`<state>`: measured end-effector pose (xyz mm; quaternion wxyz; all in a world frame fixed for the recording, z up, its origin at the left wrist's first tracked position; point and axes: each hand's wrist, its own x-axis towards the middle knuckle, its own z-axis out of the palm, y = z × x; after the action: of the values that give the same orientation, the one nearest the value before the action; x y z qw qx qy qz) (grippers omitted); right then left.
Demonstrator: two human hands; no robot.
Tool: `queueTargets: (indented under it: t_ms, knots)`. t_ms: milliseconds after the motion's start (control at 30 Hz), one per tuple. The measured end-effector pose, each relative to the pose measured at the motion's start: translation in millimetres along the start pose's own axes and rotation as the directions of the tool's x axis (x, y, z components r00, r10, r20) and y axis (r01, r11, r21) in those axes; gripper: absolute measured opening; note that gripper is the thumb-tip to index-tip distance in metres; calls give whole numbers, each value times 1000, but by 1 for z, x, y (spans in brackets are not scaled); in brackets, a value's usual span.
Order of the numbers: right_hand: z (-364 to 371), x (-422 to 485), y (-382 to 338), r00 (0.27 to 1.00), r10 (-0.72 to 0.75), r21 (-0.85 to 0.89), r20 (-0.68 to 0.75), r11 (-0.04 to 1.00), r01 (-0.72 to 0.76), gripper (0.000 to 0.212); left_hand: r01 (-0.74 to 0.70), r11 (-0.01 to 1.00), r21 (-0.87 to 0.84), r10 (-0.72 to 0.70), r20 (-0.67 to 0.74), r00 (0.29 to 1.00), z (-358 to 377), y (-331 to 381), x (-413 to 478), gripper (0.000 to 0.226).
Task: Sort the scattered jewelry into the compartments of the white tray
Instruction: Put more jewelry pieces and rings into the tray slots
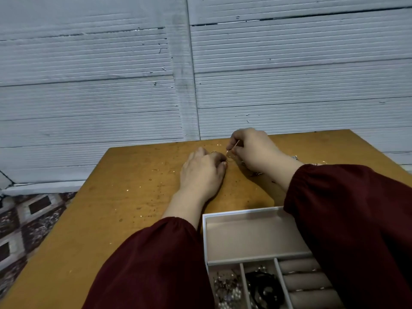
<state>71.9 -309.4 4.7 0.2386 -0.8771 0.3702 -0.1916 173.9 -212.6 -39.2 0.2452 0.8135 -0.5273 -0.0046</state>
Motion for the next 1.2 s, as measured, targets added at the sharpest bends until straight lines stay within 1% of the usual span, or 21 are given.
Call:
queueTargets:
  t_ms: [67, 167, 367, 467, 600, 733, 800, 867, 933, 1033, 1200]
  knots:
    - [-2, 0, 1, 1000, 16, 25, -11, 1000, -16, 19, -6, 1000, -26, 6, 4, 1000, 0, 1, 1, 27]
    - [-2, -1, 0, 999, 32, 58, -7, 998, -31, 20, 23, 996, -85, -21, 23, 1000, -2, 5, 3, 19]
    - [-2, -7, 0, 999, 40, 99, 7, 994, -41, 21, 89, 994, -65, -83, 99, 992, -7, 6, 4, 9]
    - [-2, -12, -1, 999, 32, 99, 19, 994, -34, 21, 71, 997, -13, -69, 89, 994, -7, 8, 2, 12]
    - [-3, -18, -4, 999, 37, 84, 27, 996, -39, 20, -2, 1000, 15, 1, 39, 999, -8, 7, 0, 21]
    - [-4, -21, -6, 999, 44, 82, 11, 996, -45, 22, -59, 997, 59, 58, 18, 998, -8, 11, -2, 20]
    - [-4, -22, -7, 999, 50, 79, 5, 996, -51, 22, -65, 997, 48, 65, 15, 998, -8, 13, -2, 19]
    - [-4, -24, -6, 999, 50, 69, 3, 996, -50, 20, -40, 999, -7, 40, 14, 999, -8, 13, -1, 20]
    - [-5, -25, -5, 999, 53, 63, 1, 997, -53, 17, 16, 999, -48, -15, 36, 999, -8, 12, 0, 27]
    - [-3, -27, -2, 998, 63, 45, -6, 997, -62, 16, 72, 996, -50, -68, 83, 994, -7, 9, 1, 29]
    - [3, -31, 2, 999, 52, 8, -3, 999, -52, 16, 92, 995, -47, -86, 111, 990, -1, 8, 3, 26]
